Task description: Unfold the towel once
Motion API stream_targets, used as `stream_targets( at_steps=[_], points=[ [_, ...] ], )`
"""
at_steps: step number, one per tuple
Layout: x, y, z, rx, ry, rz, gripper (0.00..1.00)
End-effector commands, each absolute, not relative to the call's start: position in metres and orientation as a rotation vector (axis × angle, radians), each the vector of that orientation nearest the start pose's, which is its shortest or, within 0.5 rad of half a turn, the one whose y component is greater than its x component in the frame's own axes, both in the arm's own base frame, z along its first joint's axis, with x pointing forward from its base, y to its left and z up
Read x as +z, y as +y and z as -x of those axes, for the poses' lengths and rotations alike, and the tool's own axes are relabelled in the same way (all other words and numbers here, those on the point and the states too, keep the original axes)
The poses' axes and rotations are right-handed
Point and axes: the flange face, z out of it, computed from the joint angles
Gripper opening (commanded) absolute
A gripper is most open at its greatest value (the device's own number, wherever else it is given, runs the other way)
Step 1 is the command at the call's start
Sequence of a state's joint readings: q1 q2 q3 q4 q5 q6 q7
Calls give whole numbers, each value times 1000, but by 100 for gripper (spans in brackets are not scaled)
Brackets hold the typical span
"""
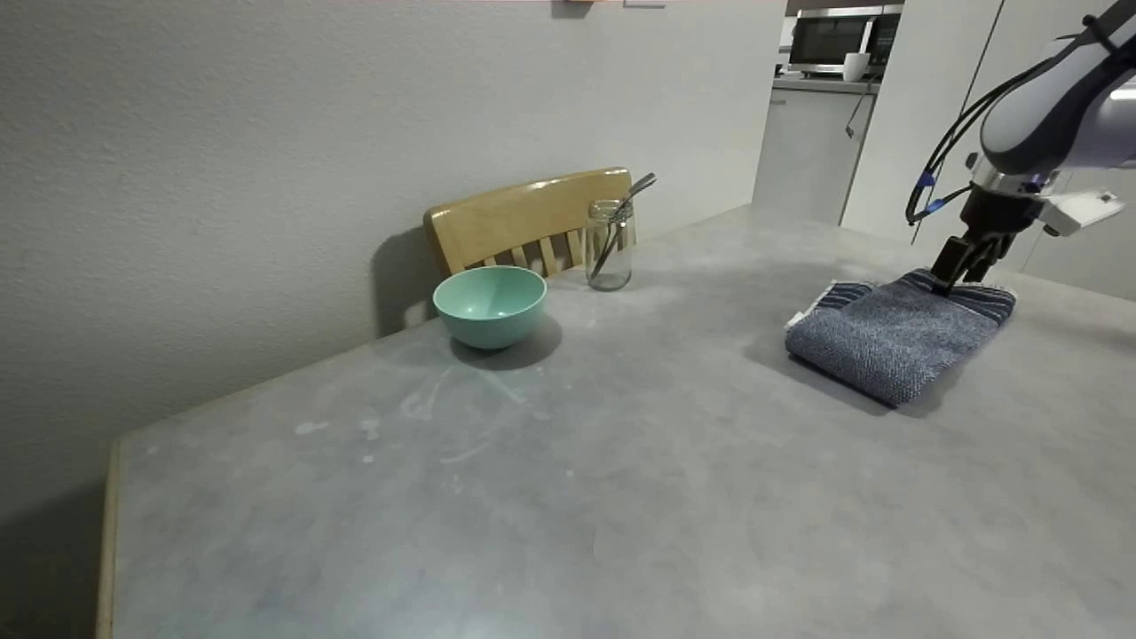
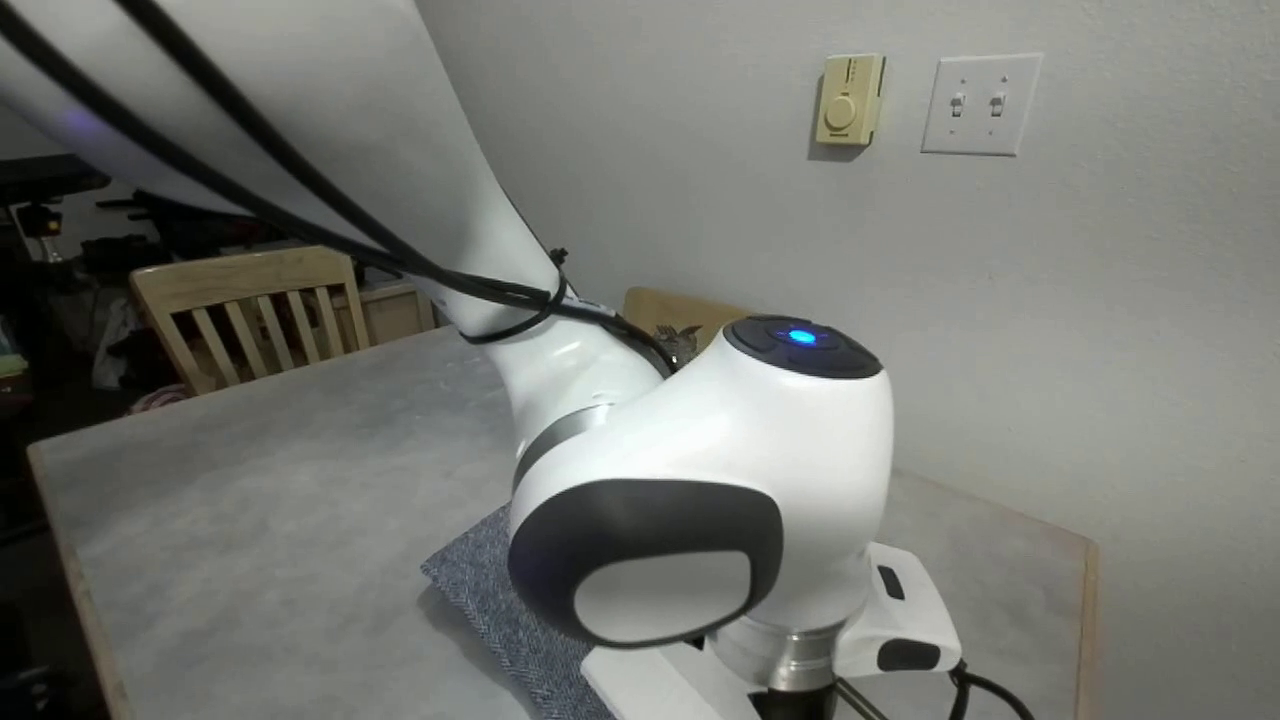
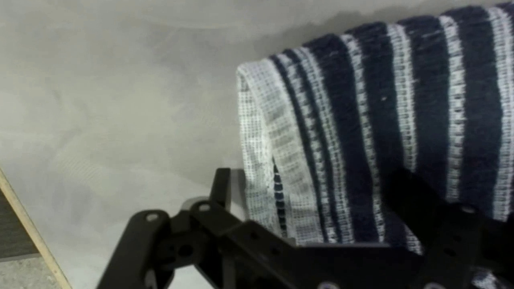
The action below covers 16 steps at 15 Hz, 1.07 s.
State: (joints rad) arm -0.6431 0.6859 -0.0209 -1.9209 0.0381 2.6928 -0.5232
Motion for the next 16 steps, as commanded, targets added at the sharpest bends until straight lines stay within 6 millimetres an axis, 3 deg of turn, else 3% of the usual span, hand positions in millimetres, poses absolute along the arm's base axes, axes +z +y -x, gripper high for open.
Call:
stream_targets(
  at_steps=[1, 3, 4, 5, 7, 16],
  points=[
    [132, -393, -497, -67, 244, 3195, 100],
    [132, -394, -497, -72, 237, 3180, 97],
    [132, -393, -498, -74, 237, 3173, 82],
    [132, -392, -498, -73, 231, 3163, 73],
    [133, -391, -500, -71, 225, 3149, 65],
    [148, -383, -508, -36, 224, 3112, 2]
  ],
)
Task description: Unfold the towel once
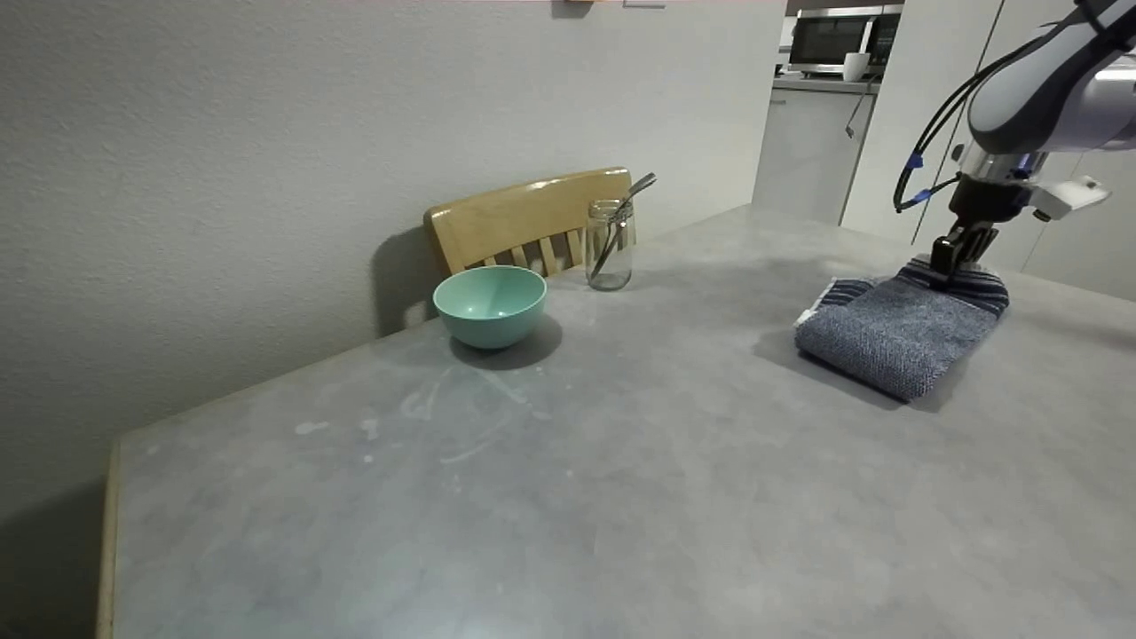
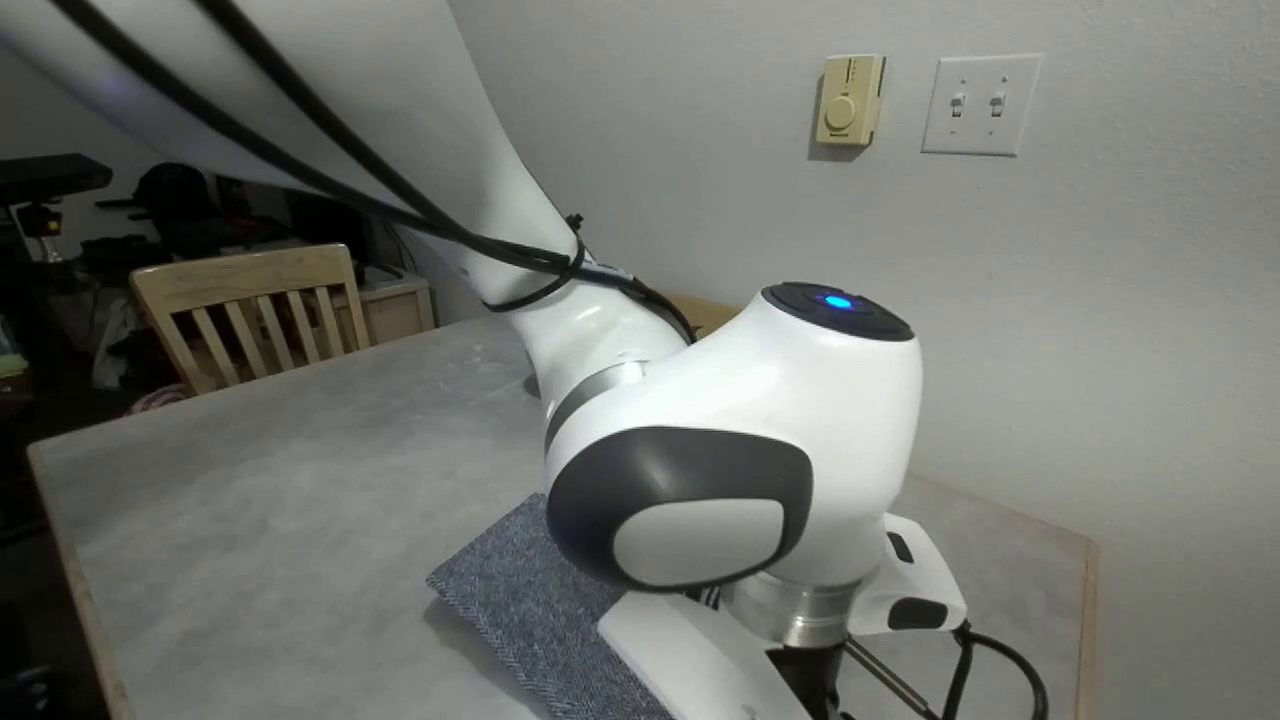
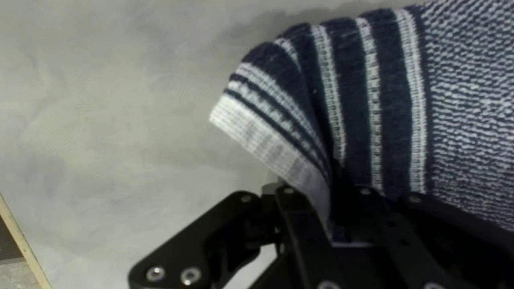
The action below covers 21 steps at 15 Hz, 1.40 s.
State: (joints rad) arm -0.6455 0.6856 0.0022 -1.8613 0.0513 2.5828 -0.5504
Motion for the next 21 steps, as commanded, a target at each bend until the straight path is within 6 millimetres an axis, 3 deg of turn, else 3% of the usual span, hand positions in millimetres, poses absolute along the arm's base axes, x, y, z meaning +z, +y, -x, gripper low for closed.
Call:
stream_targets(
  at_steps=[1, 5, 9, 17, 21],
  points=[
    [153, -378, -508, -44, 228, 3132, 0],
    [171, -360, -511, -88, 268, 3221, 2],
    [193, -329, -520, -73, 330, 3351, 2],
    [219, -229, -555, -69, 320, 3468, 2],
    [227, -190, -563, -104, 253, 3447, 2]
  ],
)
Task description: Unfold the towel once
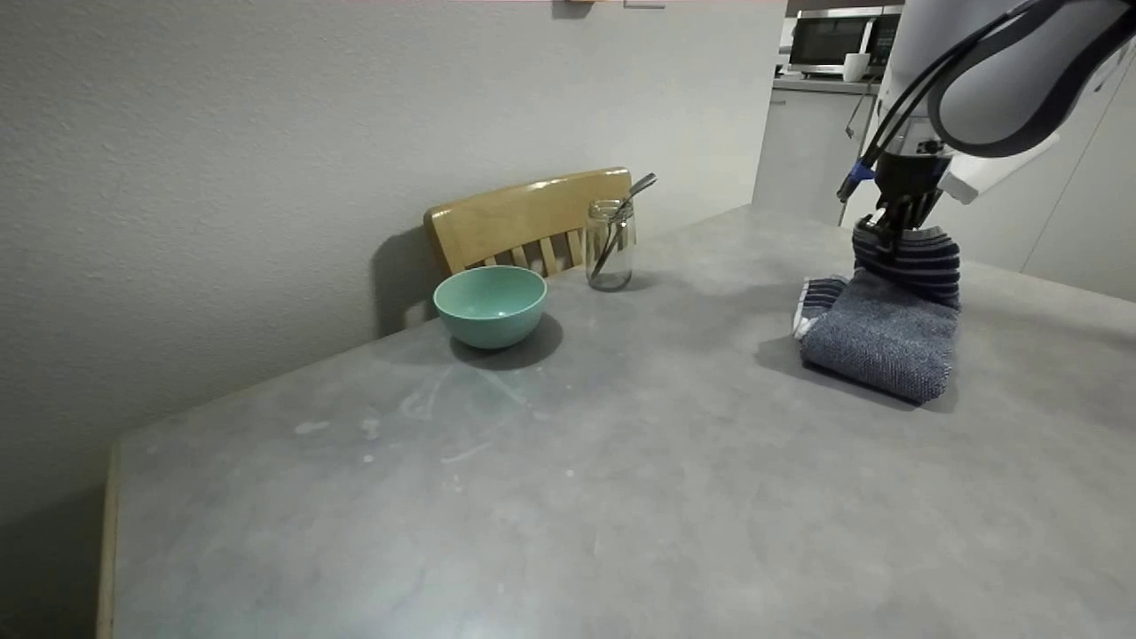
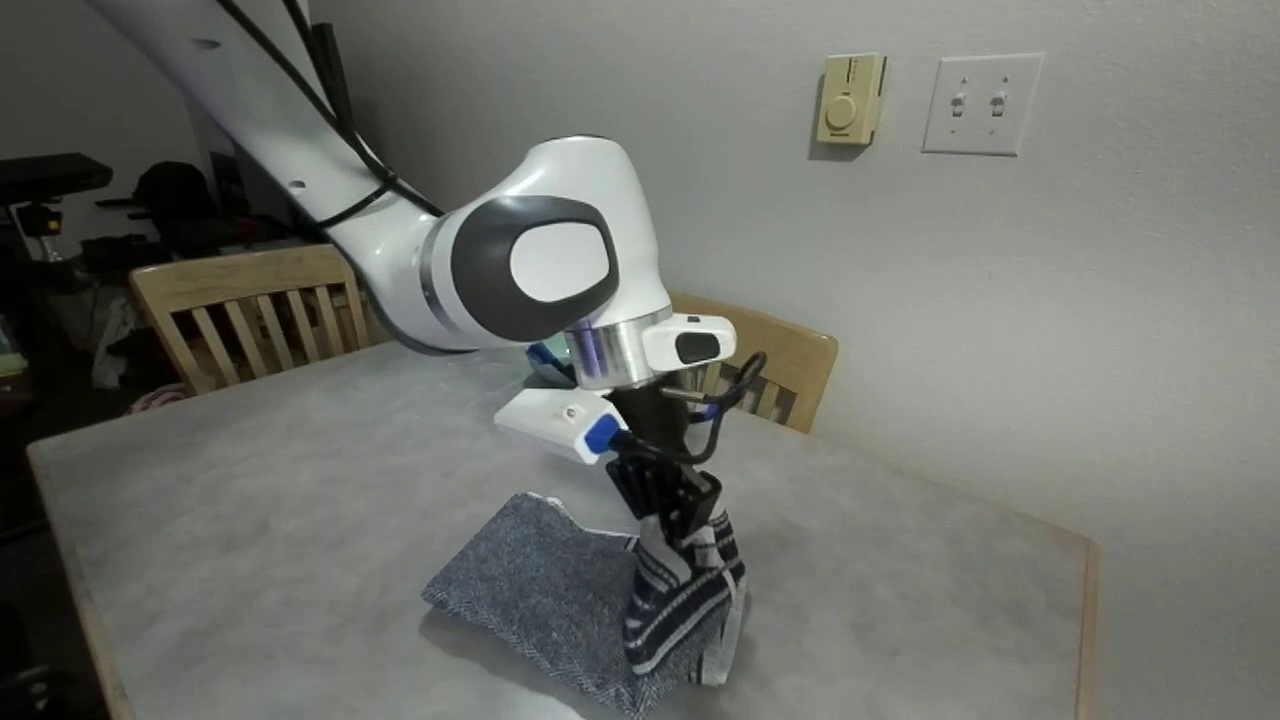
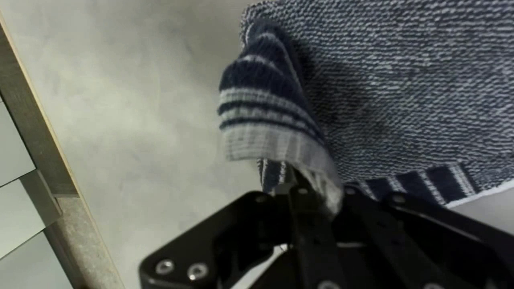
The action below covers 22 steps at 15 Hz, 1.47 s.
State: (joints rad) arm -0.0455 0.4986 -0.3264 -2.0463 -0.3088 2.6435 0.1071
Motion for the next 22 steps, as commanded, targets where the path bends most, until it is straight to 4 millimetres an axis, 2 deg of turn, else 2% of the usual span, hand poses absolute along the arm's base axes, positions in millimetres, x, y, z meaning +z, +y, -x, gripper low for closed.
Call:
stream_targets(
  at_steps=[1, 7, 10, 12, 18, 20, 22],
  points=[
    [230, -184, -564, -106, 228, 3442, 2],
    [228, -150, -559, -89, 69, 3408, 2],
    [223, -125, -559, -90, 43, 3397, 2],
    [220, -102, -564, -98, 34, 3382, 2],
    [219, -17, -583, -127, -59, 3328, 2],
    [222, 6, -587, -137, -97, 3305, 2],
    [226, 19, -590, -157, -107, 3284, 2]
  ],
)
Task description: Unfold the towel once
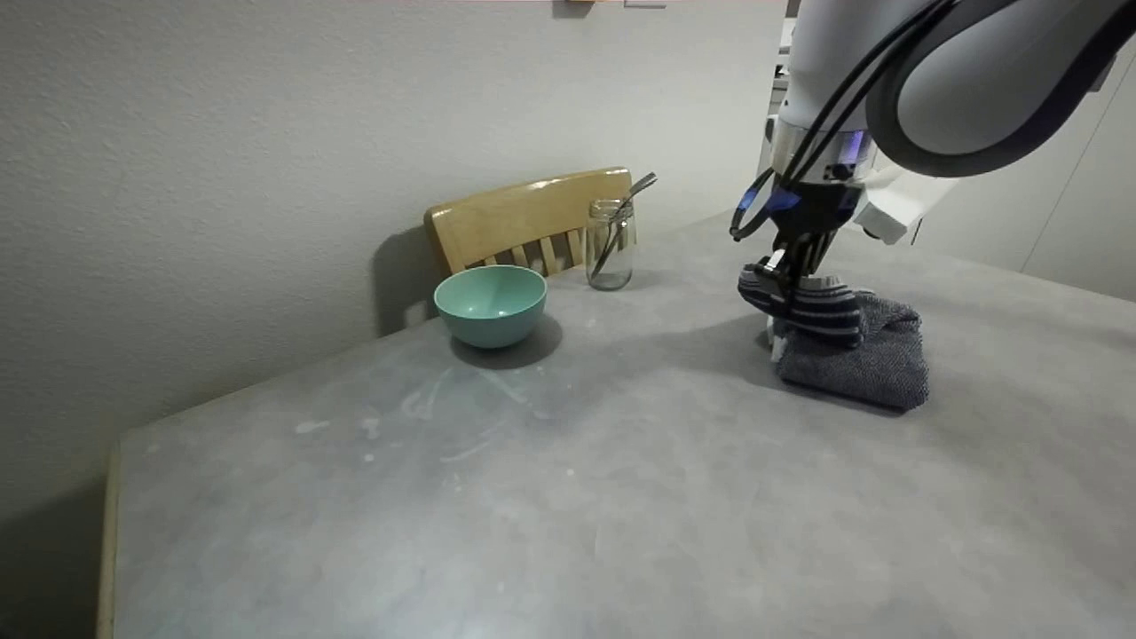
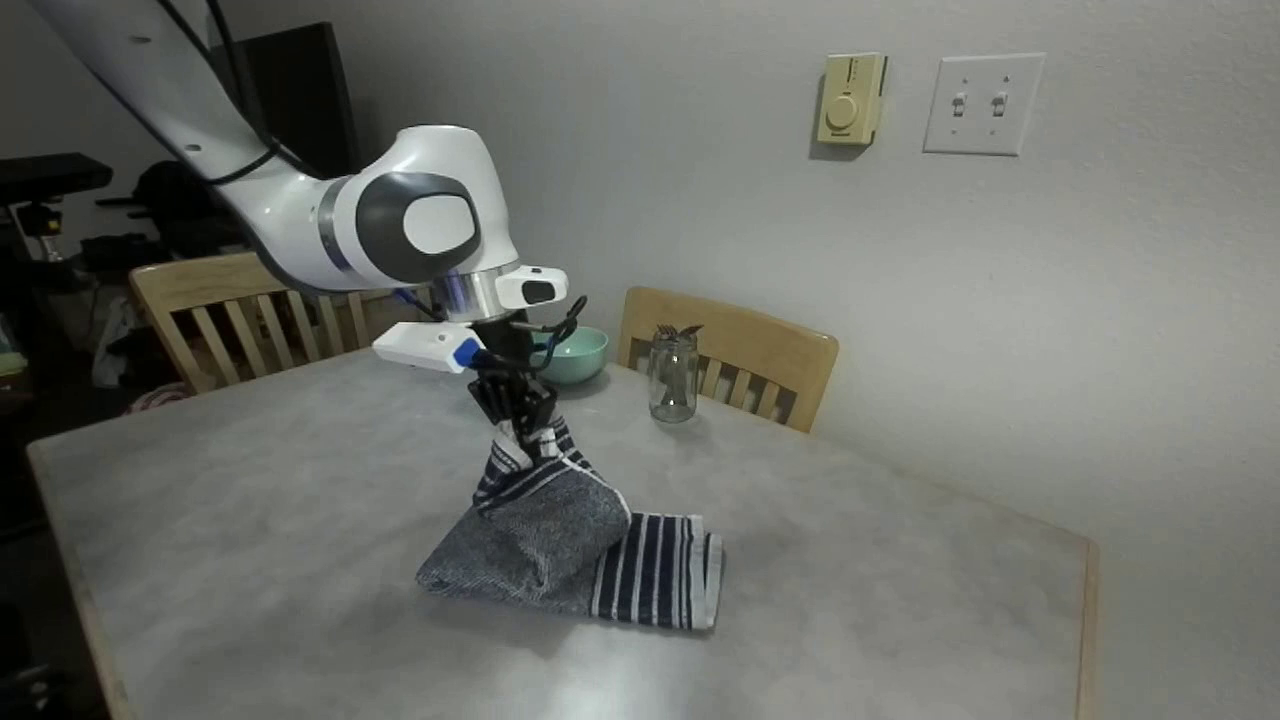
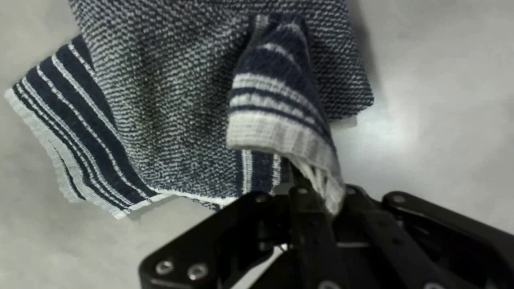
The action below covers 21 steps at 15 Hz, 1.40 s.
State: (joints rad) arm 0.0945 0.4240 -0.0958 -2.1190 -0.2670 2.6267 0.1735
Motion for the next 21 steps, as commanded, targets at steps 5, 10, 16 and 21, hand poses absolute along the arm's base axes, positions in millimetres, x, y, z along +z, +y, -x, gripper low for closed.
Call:
stream_targets(
  at_steps=[5, 10, 16, 21],
  points=[
    [236, 28, -598, -234, -57, 3245, 2],
    [244, 29, -585, -214, -107, 3231, 2],
    [237, 34, -593, -212, -131, 3238, 8],
    [236, 34, -593, -211, -129, 3239, 8]
  ],
)
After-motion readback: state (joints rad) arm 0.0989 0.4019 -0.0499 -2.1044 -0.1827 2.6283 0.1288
